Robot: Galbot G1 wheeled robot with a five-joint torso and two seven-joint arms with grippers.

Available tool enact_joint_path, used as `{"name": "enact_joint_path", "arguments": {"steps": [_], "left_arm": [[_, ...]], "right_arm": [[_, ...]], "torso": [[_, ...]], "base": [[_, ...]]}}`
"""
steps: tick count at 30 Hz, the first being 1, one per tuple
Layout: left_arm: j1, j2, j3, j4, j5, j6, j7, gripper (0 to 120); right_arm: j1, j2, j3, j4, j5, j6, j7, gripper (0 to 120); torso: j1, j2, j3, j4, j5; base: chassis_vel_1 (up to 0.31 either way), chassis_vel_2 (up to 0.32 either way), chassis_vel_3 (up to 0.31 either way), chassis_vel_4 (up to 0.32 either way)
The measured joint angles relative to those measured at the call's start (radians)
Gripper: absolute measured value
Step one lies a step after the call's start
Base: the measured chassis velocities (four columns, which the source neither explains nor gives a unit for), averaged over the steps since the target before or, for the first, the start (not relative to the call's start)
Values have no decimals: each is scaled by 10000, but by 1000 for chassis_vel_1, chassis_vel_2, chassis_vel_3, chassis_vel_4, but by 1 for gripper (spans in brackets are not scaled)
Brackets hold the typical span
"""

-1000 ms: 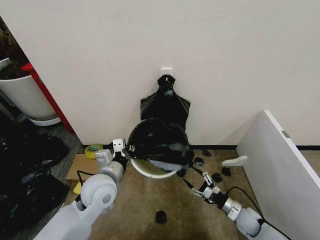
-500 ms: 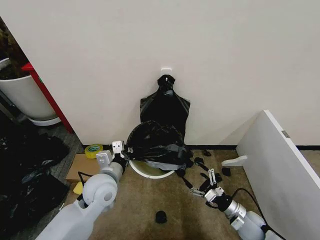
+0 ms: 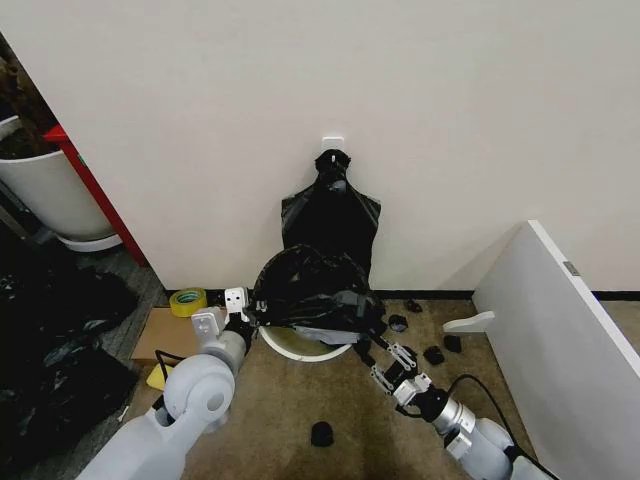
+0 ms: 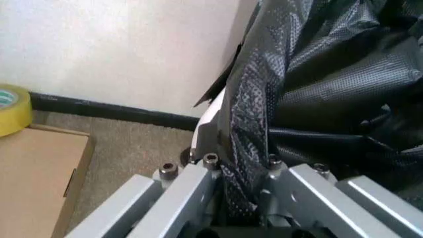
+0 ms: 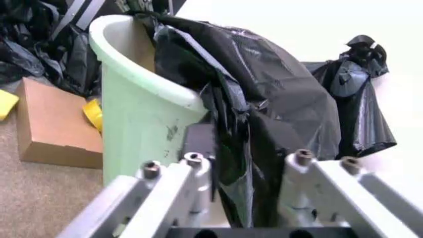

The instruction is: Place the garbage bag over the trash bin.

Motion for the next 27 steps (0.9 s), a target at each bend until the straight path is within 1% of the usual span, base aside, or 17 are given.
{"name": "enact_joint_path", "arguments": {"steps": [1, 2, 4, 16, 24, 27], "left_arm": [[-1, -8, 12, 11, 4, 1, -1, 0], [-1, -8, 12, 11, 4, 1, -1, 0], [-10, -19, 33, 37, 7, 4, -1, 0], [-74, -36, -18, 2, -169, 14, -81, 0], [-119, -128, -85, -140, -678, 19, -268, 0], [-185, -224, -130, -131, -956, 9, -372, 0]], "right_arm": [[-1, -1, 2, 12, 24, -5, -36, 11], [-1, -1, 2, 12, 24, -5, -36, 11], [-22, 2, 0, 55, 137, -16, -134, 0], [-208, 143, -456, 167, 688, -51, -526, 0], [-246, 330, -824, 142, 915, -58, -1012, 0], [-199, 353, -824, 48, 631, -66, -1158, 0]], "torso": [[0, 0, 0, 0, 0], [0, 0, 0, 0, 0], [0, 0, 0, 0, 0], [0, 0, 0, 0, 0], [0, 0, 0, 0, 0], [0, 0, 0, 1, -2]], "base": [[0, 0, 0, 0], [0, 0, 0, 0], [0, 0, 0, 0], [0, 0, 0, 0], [0, 0, 0, 0], [0, 0, 0, 0]]}}
